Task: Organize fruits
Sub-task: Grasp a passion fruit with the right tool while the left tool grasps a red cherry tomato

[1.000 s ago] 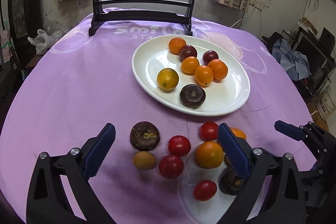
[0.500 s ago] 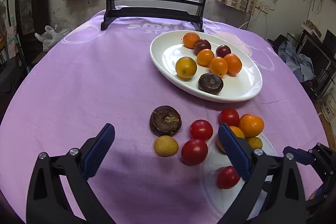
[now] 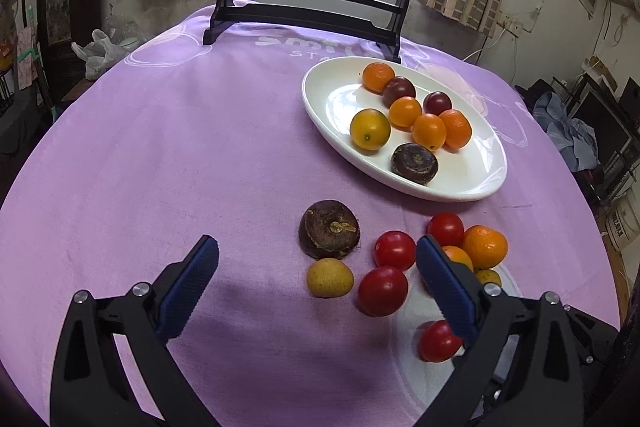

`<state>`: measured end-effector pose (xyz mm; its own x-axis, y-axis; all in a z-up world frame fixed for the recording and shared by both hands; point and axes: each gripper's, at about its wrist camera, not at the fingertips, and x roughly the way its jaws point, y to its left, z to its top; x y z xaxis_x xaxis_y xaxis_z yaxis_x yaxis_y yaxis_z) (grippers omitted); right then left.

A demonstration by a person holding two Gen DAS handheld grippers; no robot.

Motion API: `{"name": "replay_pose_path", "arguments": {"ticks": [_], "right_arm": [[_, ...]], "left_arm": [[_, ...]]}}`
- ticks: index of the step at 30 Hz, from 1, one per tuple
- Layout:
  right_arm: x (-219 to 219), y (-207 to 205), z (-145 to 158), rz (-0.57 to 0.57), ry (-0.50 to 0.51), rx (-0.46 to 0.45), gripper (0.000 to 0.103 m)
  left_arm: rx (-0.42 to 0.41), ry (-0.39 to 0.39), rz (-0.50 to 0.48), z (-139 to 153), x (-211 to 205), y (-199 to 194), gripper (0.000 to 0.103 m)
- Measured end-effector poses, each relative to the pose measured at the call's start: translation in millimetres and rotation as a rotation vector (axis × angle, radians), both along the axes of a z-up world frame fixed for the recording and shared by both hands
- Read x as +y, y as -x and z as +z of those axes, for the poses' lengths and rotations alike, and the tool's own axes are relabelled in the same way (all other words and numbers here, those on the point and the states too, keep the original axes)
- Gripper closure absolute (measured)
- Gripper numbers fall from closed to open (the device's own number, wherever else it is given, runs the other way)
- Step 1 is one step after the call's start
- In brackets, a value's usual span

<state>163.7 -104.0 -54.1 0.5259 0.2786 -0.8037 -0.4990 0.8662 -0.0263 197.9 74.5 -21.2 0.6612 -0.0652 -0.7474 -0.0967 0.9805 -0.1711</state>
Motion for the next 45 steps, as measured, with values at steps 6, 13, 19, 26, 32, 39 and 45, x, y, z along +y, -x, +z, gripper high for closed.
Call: {"name": "replay_pose_path", "arguments": {"ticks": [6,13,19,26,32,39,45], "right_arm": [[-10,0,2,-0.013,-0.037,0.006,0.06],[-40,-6,21,-0.105,-0.103,-0.051,0.06],[-57,-15,24,-0.172,-0.13,-0.061,0.06],[-61,-6,31,-0.159,-0.15,-0.094,0.06],[-60,0,35,-0.146,-0.162,-0.106,0.06],[-59,-1,32,-0.149,-0.151,-0.095,0.059],[-60,-2,32,-0.15,-0.156,-0.106,0.059]], "left_arm": [[0.032,0.015,-0.034,-6,-8,2,0.006],[0.052,-0.031,-0.155,-8,-36,16,0.006],[0.032,-0.094,-0.29,-12,-65,38,0.006],[0.071,-0.126,-0.352,-26,-81,37,0.027],[0.082,-0.151,-0.333,-36,-84,30,0.046],[0.062,-0.118,-0.375,-33,-87,31,0.076],[0.056,-0.086,-0.356,-29,-82,31,0.076]]}}
